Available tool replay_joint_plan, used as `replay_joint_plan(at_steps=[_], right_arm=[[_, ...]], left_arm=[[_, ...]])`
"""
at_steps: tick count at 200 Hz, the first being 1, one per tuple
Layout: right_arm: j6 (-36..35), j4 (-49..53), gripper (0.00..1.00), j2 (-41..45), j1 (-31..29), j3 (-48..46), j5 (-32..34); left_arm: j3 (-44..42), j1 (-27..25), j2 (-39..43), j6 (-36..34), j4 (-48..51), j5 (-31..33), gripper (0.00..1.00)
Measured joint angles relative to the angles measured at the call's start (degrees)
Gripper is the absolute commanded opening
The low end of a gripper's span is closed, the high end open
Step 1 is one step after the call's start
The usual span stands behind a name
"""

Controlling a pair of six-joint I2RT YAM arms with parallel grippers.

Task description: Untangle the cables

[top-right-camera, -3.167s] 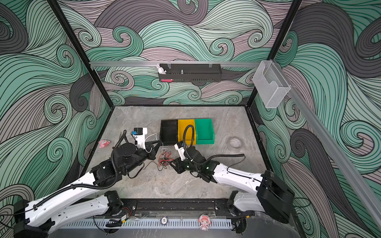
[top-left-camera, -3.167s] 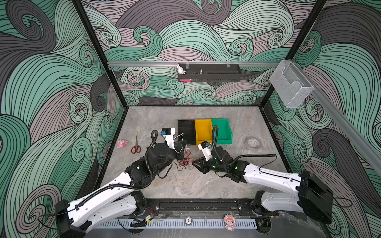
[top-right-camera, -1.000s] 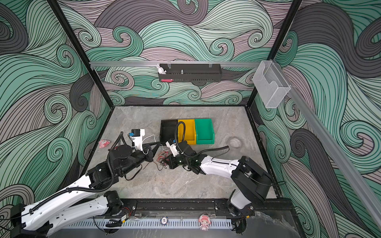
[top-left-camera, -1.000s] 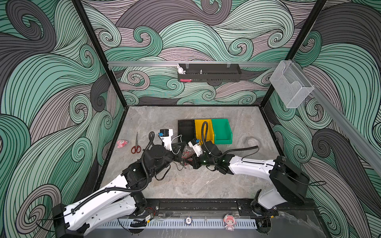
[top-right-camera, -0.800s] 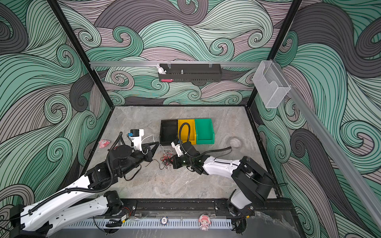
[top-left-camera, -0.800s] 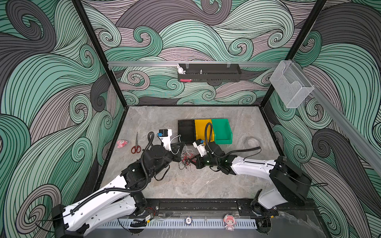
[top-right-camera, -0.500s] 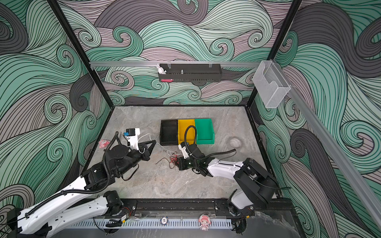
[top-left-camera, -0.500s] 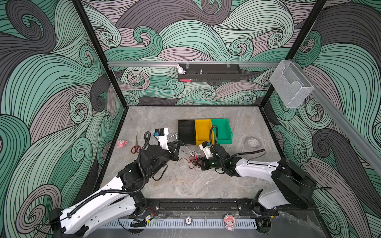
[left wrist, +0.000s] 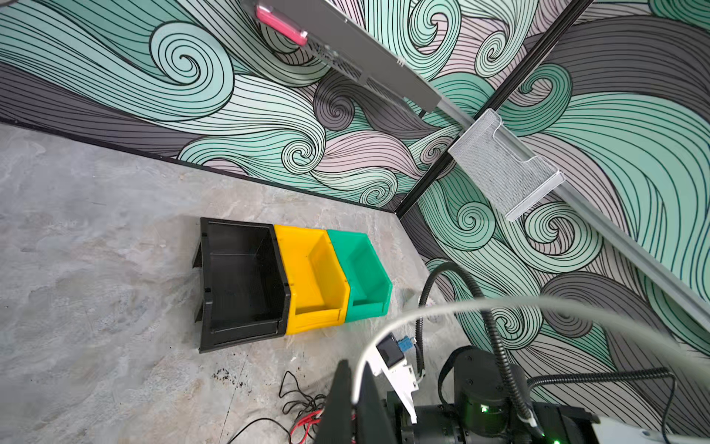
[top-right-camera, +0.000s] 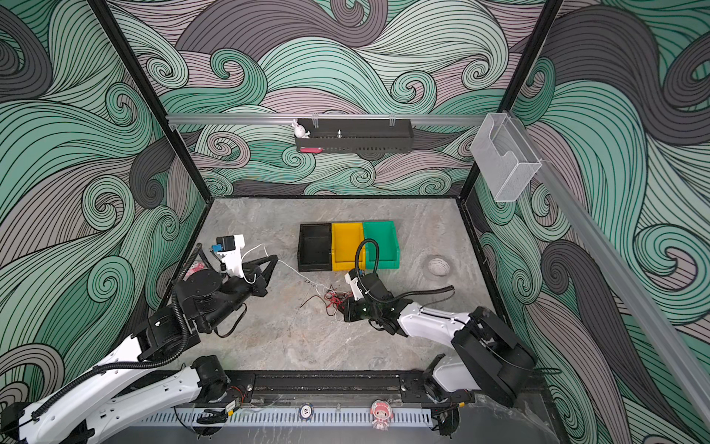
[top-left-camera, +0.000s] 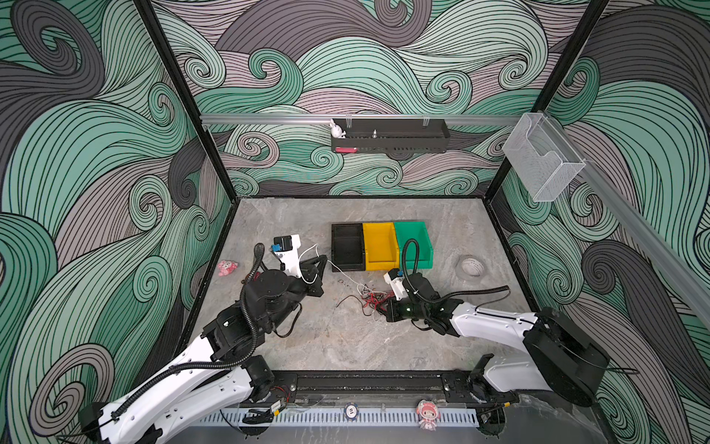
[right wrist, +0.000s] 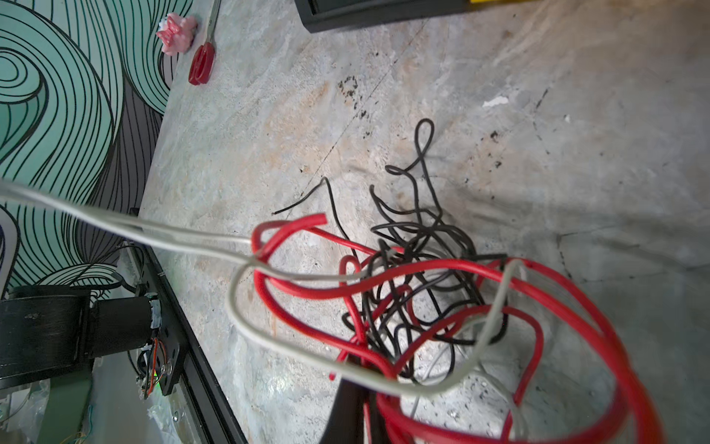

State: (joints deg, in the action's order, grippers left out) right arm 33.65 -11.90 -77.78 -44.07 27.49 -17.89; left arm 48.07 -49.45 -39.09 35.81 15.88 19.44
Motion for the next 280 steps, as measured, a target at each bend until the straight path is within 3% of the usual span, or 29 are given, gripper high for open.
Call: replay_joint_plan(at_steps=[84,141,193,231,280], right_arm=[[-0.1,6.2,0.00,4.7,0.1,-0.6,0.2],[-2.4,14.1,0.36,17.0,0.1,0.1,-1.2],[-5.9,21.3,0.46,26.9,0.1,4.7,-1.0],[-8.0,20.2,0.52,24.4,-0.1,6.8,-2.6],[-11.2,12.7,0.58,11.0,-1.9,13.0,-5.8]], left_arm=[[4.2,0.6,0.3,-3.5,1.1,1.7,0.00],[5.9,0.7,-0.5,-4.9,1.4,1.3,0.00],[6.0,0.7,-3.3,-4.9,1.2,-0.7,0.00],[6.0,0.7,-4.6,-4.6,0.8,-2.5,0.00],[6.0,0.7,-4.7,-4.0,-0.3,-4.4,0.00]])
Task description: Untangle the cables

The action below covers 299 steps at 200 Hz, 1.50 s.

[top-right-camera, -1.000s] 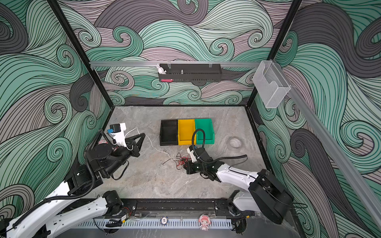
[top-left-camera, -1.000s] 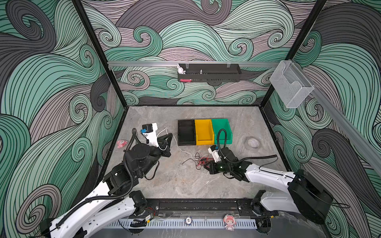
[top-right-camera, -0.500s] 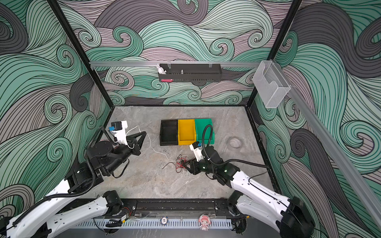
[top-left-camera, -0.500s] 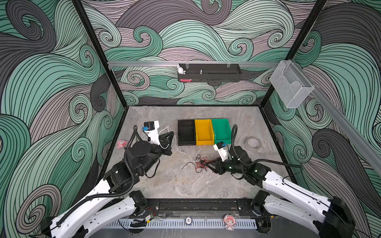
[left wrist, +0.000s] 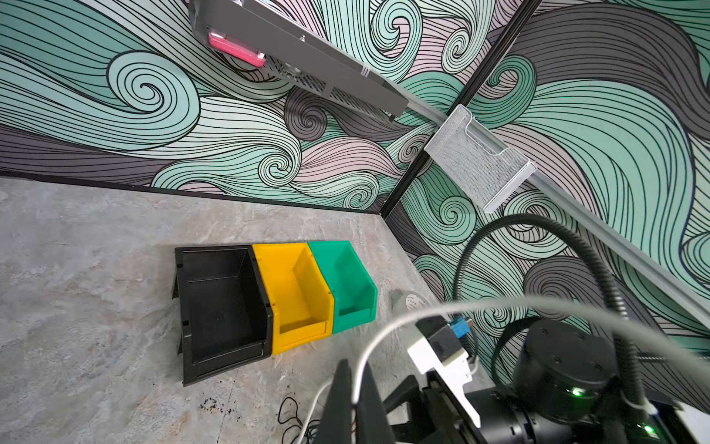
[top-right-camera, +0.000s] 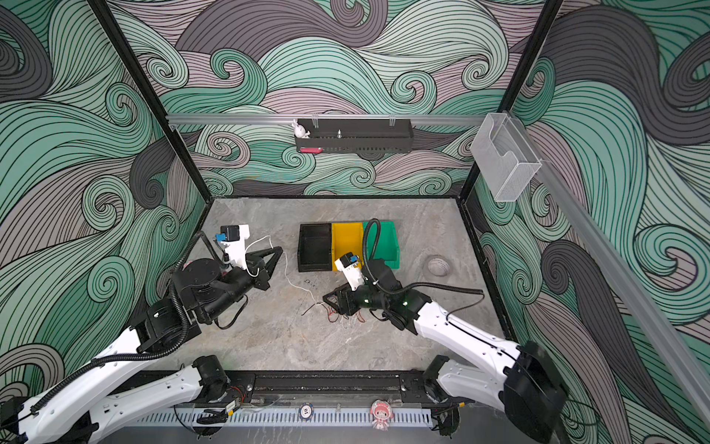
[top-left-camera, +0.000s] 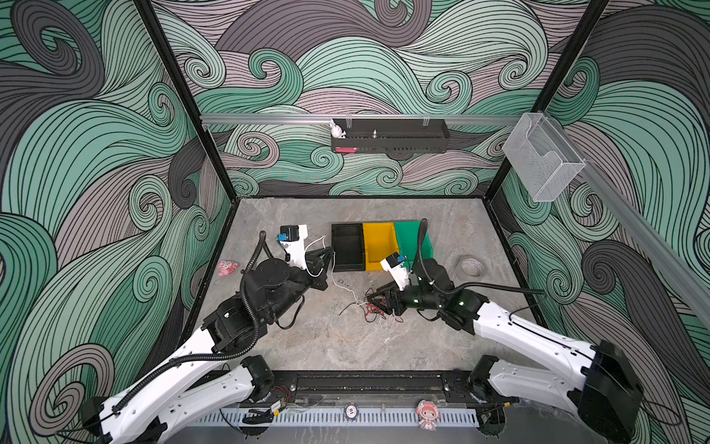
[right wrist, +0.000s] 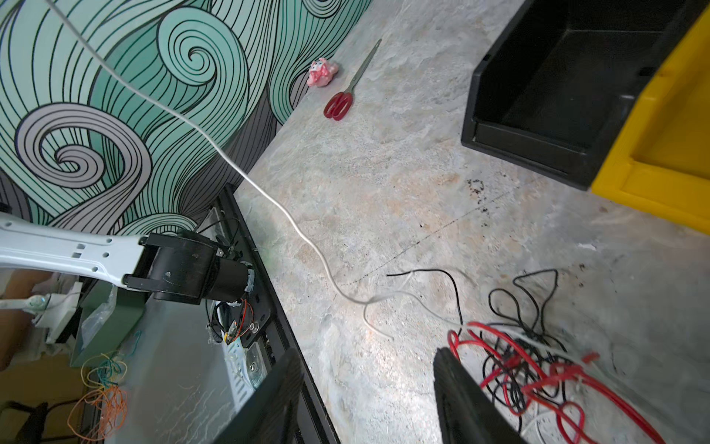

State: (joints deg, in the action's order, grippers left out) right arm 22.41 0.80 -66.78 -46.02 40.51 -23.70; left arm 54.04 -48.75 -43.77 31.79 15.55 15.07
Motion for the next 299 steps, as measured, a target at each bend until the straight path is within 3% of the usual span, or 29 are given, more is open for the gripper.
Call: replay_joint_plan(at_steps=[45,71,127,224,299], right_arm=[[-1.1,-5.8,0.55,-10.7,-2.2,4.5,-2.5],[-1.6,-7.2,0.28,-13.7,-3.8,5.5,-2.0],[-2.1,-7.1,0.03,-14.3,-3.5,6.1,1.5],[-1.7,-2.2,0.02,-0.3,-2.3,9.2,2.7],[-2.0,1.0,0.02,2.0,-1.3,11.4,2.4]], left_arm=[[0.0,0.0,0.1,0.2,-0.2,-0.3,0.00],[0.0,0.0,0.2,0.2,-0.2,-0.7,0.00],[0.0,0.0,1.5,0.4,-0.2,-0.8,0.00],[-6.7,0.0,1.5,4.1,-2.2,-4.0,0.00],[-9.4,0.1,0.1,6.8,-5.7,-8.9,0.00]])
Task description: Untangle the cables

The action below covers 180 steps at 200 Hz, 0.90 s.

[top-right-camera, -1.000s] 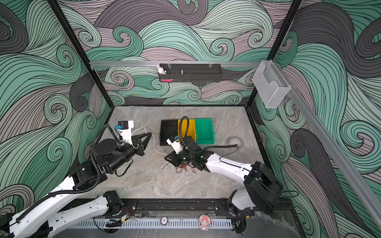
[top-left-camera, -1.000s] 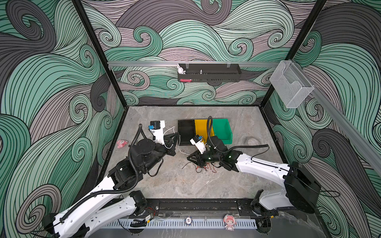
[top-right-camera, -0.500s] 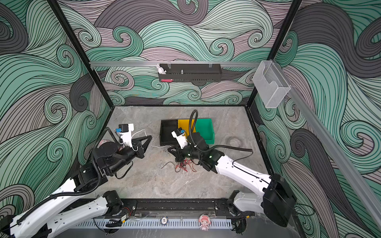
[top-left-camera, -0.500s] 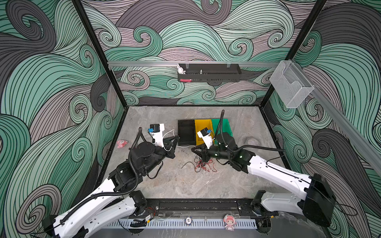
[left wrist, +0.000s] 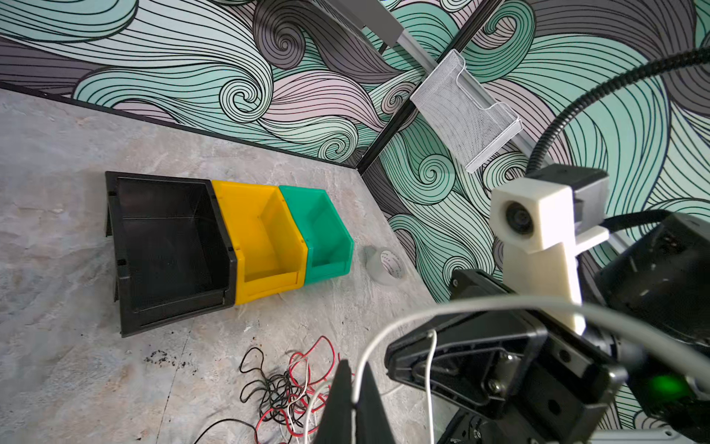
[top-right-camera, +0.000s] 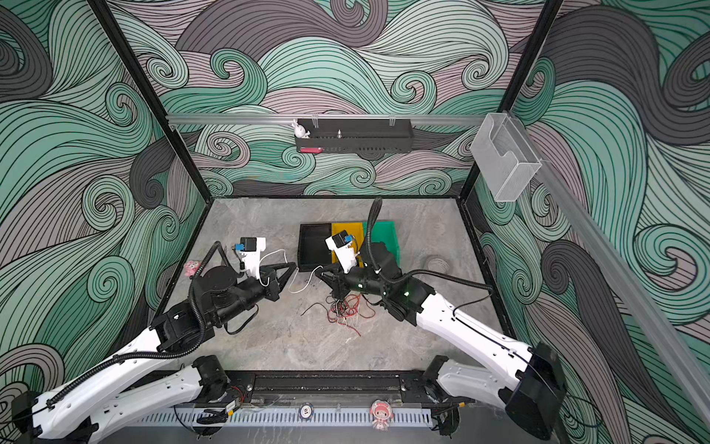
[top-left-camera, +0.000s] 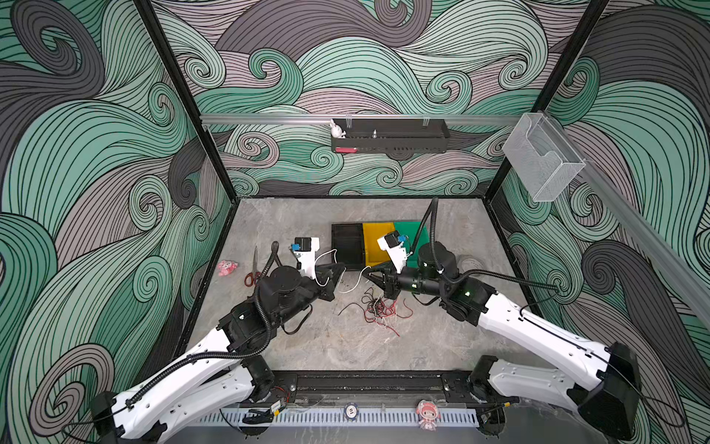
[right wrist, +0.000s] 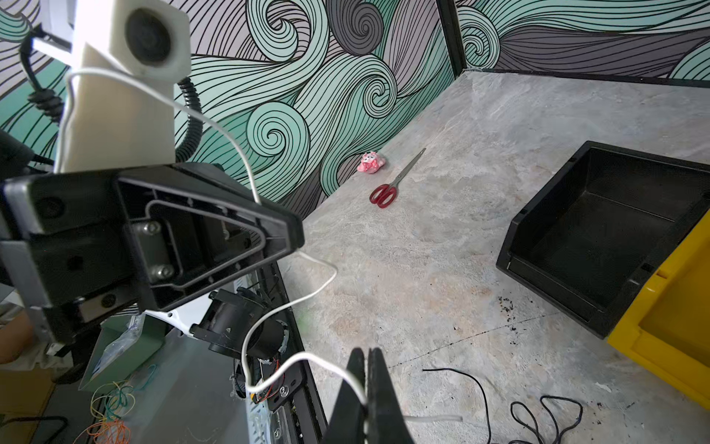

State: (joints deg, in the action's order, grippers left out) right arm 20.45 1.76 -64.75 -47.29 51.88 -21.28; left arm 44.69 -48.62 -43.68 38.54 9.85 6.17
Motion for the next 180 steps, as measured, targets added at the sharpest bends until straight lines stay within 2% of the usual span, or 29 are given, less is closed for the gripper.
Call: replay_joint_plan(at_steps=[76,148,180], right_arm=[[1.1,0.4,0.03,-4.4,2.3,0.0,-0.2],[1.0,0.3,0.04,-8.6,3.9,-0.3,-0.6],[1.0,0.1,0.05,-10.9,4.6,-0.3,-1.6]], left_arm=[[-1.8,0.0,-6.7,1.0,-3.5,-6.8,0.00],[-1.9,0.4,-9.6,0.0,-5.7,-7.9,0.00],[-1.8,3.0,-12.3,-0.7,-5.6,-6.6,0.00]])
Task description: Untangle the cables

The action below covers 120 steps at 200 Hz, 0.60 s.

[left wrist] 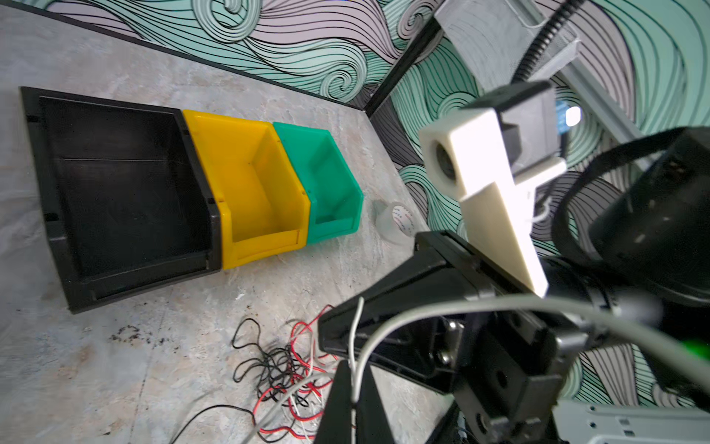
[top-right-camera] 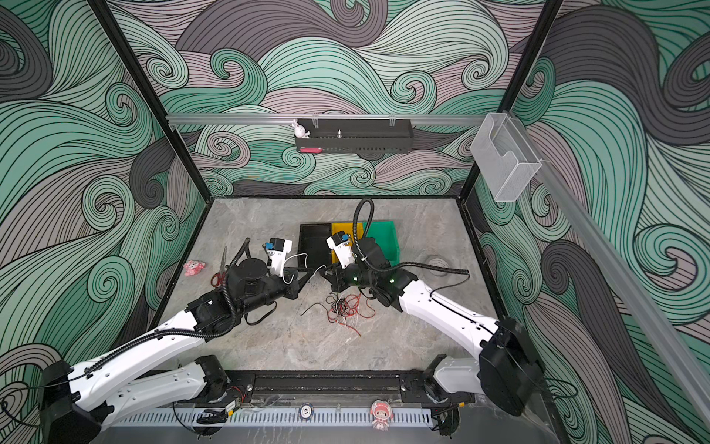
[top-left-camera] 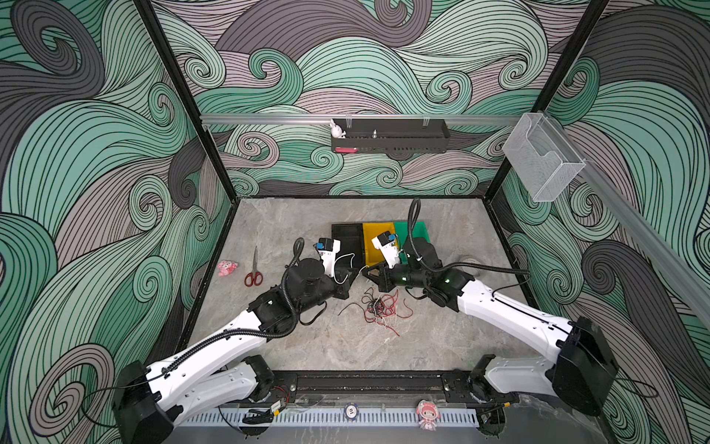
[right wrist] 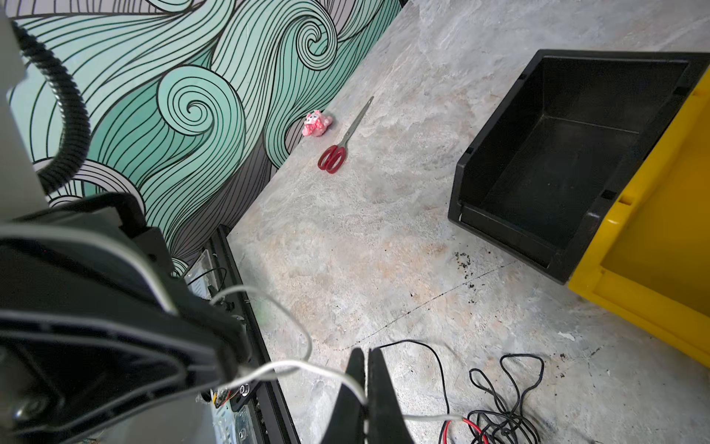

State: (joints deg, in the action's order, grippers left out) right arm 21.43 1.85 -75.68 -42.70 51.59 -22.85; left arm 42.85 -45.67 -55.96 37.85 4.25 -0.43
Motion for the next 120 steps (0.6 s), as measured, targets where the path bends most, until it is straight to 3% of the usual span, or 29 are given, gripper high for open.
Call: replay_joint_plan(at_steps=[19,50,91,120], right_arm=[[0.0,-0.5,0.08,-1.5,0.7,0.0,-0.9],[-0.2,-1.6,0.25,-4.3,2.3,0.2,-2.8],[-0.1,-1.6,0.32,-7.0,6.2,1.5,-6.2],[0.1,-1.2,0.42,-6.2,7.6,2.2,-8.0]], left_arm=[[0.4,2.5,-2.3,-0.2,0.0,0.0,0.00],[2.9,6.1,-6.6,-0.8,0.1,-0.2,0.00],[9.7,11.4,-11.6,-1.6,0.1,-1.4,0.00],[16.0,14.0,-16.5,-2.8,0.6,-2.0,0.00]])
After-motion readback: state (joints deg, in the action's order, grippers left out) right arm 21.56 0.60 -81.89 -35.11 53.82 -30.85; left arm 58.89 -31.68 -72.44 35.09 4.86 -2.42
